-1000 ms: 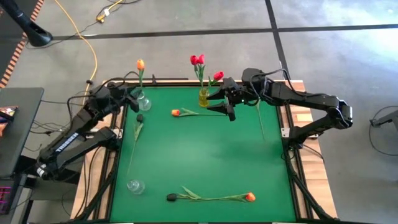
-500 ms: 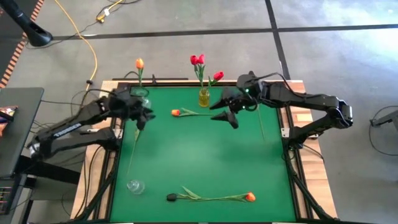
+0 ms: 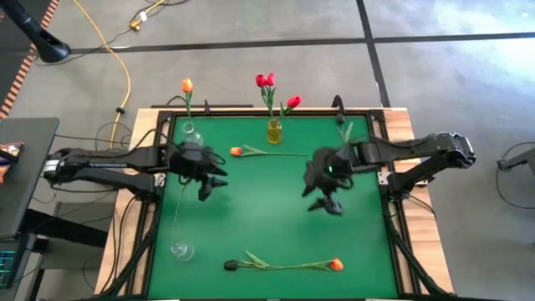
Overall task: Sort flowers into vase by color
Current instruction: Put the bottom orange flower into the top transparent vase
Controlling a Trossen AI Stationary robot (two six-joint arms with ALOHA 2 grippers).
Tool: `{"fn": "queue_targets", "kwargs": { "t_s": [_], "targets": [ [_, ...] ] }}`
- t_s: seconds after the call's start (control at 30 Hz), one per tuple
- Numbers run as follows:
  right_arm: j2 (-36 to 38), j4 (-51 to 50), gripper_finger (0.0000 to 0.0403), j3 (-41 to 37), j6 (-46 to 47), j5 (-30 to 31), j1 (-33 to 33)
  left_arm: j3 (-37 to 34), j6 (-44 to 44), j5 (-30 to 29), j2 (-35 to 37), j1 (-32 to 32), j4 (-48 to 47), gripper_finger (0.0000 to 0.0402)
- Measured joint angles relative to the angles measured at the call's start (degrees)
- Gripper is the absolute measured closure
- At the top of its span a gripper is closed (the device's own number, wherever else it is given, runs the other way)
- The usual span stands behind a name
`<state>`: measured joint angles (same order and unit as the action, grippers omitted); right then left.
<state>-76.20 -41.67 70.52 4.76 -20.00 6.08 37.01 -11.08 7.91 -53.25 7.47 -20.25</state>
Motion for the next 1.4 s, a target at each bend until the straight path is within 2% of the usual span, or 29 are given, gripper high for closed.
{"fn": "queue_targets", "kwargs": {
  "t_s": [0.2, 0.33, 0.4, 0.63, 0.8, 0.97, 1.2, 1.4],
  "targets": [
    [-0.02, 0.48, 0.0132, -1.99, -1.79, 3.58, 13.03, 0.00, 3.54, -1.16, -5.46, -2.26, 6.44, 0.0239],
    [-1.42, 4.95, 0.0132, -4.57, 4.66, 7.59, 19.64, -0.02, 5.81, -1.23, -8.36, -2.28, 10.09, 0.0239],
    [-3.74, 8.09, 0.0132, -5.57, 8.03, 8.15, 22.22, -0.02, 6.58, -1.23, -9.60, -2.28, 12.63, 0.0239],
    [-15.93, 14.74, 0.0132, -4.60, 9.82, 8.64, 29.36, -0.07, 8.72, -0.66, -11.68, -2.28, 17.01, 0.0239],
    [-23.49, 15.33, 0.0133, -3.07, 13.79, 11.86, 30.76, -0.04, 8.75, -0.64, -11.66, -2.26, 17.00, 0.0239],
    [-28.52, 20.21, 0.0133, -2.84, 20.87, 13.15, 30.10, -0.04, 8.75, 0.47, -11.66, -2.25, 17.19, 0.0239],
    [-31.86, 21.71, 0.0133, -2.82, 31.03, 17.49, 29.77, -0.04, 9.63, 4.99, -11.66, -2.24, 17.20, 0.0239],
    [-32.44, 20.80, 0.0133, -2.78, 32.54, 19.87, 30.48, -0.04, 10.05, 7.37, -11.66, -2.26, 17.22, 0.0239]
  ]
}}
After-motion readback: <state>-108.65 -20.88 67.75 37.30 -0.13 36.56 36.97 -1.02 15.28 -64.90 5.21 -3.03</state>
